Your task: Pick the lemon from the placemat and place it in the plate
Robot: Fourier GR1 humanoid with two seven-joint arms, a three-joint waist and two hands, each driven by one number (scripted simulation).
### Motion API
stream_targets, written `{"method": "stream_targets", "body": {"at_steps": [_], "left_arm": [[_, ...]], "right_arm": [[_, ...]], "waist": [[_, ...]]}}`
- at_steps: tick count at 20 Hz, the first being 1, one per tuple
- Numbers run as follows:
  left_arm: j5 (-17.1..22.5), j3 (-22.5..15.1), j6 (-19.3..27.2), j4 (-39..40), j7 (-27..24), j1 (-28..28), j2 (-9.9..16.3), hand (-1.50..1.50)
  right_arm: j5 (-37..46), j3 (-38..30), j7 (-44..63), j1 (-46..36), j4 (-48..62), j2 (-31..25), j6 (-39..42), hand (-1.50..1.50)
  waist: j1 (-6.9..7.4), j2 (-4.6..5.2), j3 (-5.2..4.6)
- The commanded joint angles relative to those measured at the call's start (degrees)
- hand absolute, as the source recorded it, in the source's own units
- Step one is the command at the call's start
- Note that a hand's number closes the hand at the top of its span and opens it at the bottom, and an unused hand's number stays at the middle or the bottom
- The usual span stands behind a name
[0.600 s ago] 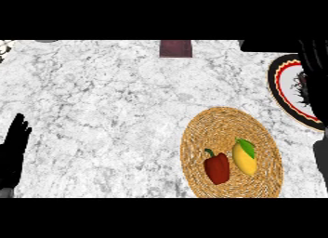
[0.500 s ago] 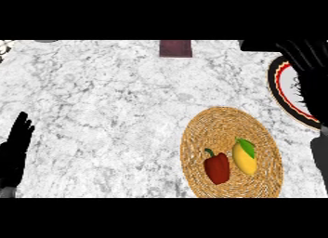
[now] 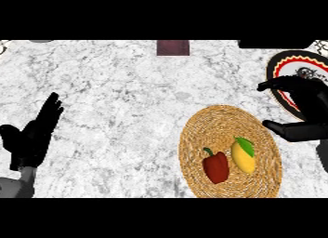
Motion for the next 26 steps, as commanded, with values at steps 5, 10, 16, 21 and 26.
{"method": "stream_targets", "body": {"at_steps": [5, 10, 16, 21, 26], "left_arm": [[-1.1, -1.43, -1.07, 0.3, 4.38, -4.15, -0.9, 0.0], [-1.85, -1.21, -0.58, 1.48, 7.48, -7.21, -1.96, 0.0], [-2.51, 0.93, -2.01, 1.33, 6.37, -5.15, -3.24, 0.0], [-5.48, -0.5, -0.07, -0.36, 7.11, -5.14, -4.98, 0.0], [-5.19, 2.67, -3.22, 2.77, 5.01, -4.44, -5.55, 0.0]], "right_arm": [[16.98, 4.71, -28.1, 3.92, 14.84, -6.1, 12.91, -1.5], [26.8, 8.66, -36.69, 0.96, 21.04, -9.14, 7.13, -1.5], [30.48, 12.08, -32.62, -2.28, 19.49, -7.67, 3.48, -1.5], [34.47, 15.65, -28.34, -3.24, 17.11, -12.32, 5.65, -1.5], [39.67, 17.04, -23.76, -4.43, 13.99, -11.59, 3.01, -1.5]], "waist": [[0.63, -0.43, 0.06], [0.51, -0.46, 0.01], [0.06, -0.85, -0.13], [-0.04, -0.95, -0.14], [-0.3, -0.94, -0.17]]}}
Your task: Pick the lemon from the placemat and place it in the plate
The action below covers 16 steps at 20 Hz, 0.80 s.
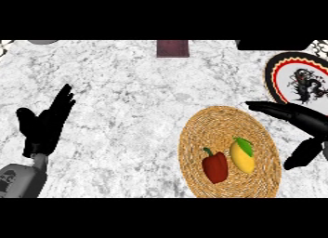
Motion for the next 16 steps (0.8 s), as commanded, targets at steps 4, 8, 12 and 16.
{"method": "stream_targets", "body": {"at_steps": [4, 8, 12, 16], "left_arm": [[-1.19, 2.05, -1.54, 1.14, 1.53, -1.63, -1.47, 0.0], [-2.95, 2.25, -2.48, -1.15, 0.82, 1.0, -1.89, 0.0], [-3.74, 3.02, -2.21, -3.72, 3.24, 2.66, -2.6, 0.0], [-3.69, 7.58, -6.09, -0.49, 2.78, 0.3, -1.54, 0.0]], "right_arm": [[10.22, 3.69, 3.52, 1.04, -4.0, 1.51, -1.86, -1.5], [14.19, 3.41, 5.83, -1.83, -2.15, 3.17, 0.0, -1.5], [16.95, 4.61, 11.9, -1.35, -6.84, 7.06, 2.58, -1.5], [20.44, 2.7, 9.9, 1.24, -6.67, 7.21, 3.11, -1.5]], "waist": [[-0.26, -0.03, -0.02], [0.07, 0.01, -0.01], [-0.01, -0.08, -0.02], [-0.35, -0.04, -0.02]]}}
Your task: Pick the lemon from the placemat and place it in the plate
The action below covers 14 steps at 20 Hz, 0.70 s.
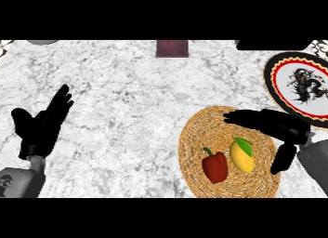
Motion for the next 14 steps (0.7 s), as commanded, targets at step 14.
{"method": "stream_targets", "body": {"at_steps": [14], "left_arm": [[-5.77, 5.73, -4.74, 2.39, 1.32, -2.44, -4.12, 0.0]], "right_arm": [[15.33, -3.36, 0.07, 0.35, 1.37, 6.77, 1.08, -1.5]], "waist": [[-0.08, 0.05, 0.0]]}}
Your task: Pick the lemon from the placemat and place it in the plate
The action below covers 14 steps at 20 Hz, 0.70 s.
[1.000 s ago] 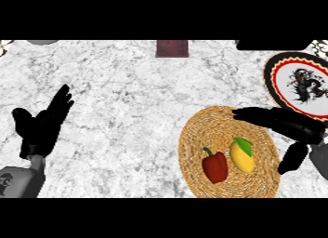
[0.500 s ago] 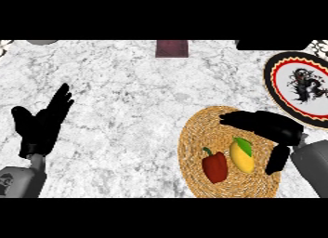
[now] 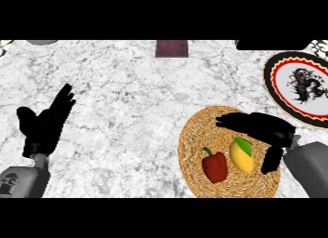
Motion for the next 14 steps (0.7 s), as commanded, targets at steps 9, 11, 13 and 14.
{"method": "stream_targets", "body": {"at_steps": [9, 11, 13, 14], "left_arm": [[-1.72, 2.19, -2.55, -4.39, 2.34, 2.79, -1.02, 0.0], [-1.57, 3.94, -3.02, 1.02, -0.54, -0.7, -1.66, 0.0], [-3.2, 2.78, -2.98, 2.09, -4.81, 3.45, -3.25, 0.0], [-1.54, 3.32, -2.89, -6.43, 3.56, 3.26, -1.19, 0.0]], "right_arm": [[7.13, 2.48, -7.58, 0.72, -1.21, 1.14, 1.39, 1.5], [7.81, 3.28, -7.75, 0.97, 1.84, 3.7, -0.7, 1.5], [7.44, 2.78, -7.08, 4.16, -1.68, 2.48, -0.43, 1.5], [6.87, 1.58, -7.64, 3.44, 0.83, 3.55, -1.93, 1.5]], "waist": [[0.16, -0.05, 0.01], [0.07, 0.06, 0.0], [-0.04, 0.02, -0.01], [0.31, -0.04, 0.03]]}}
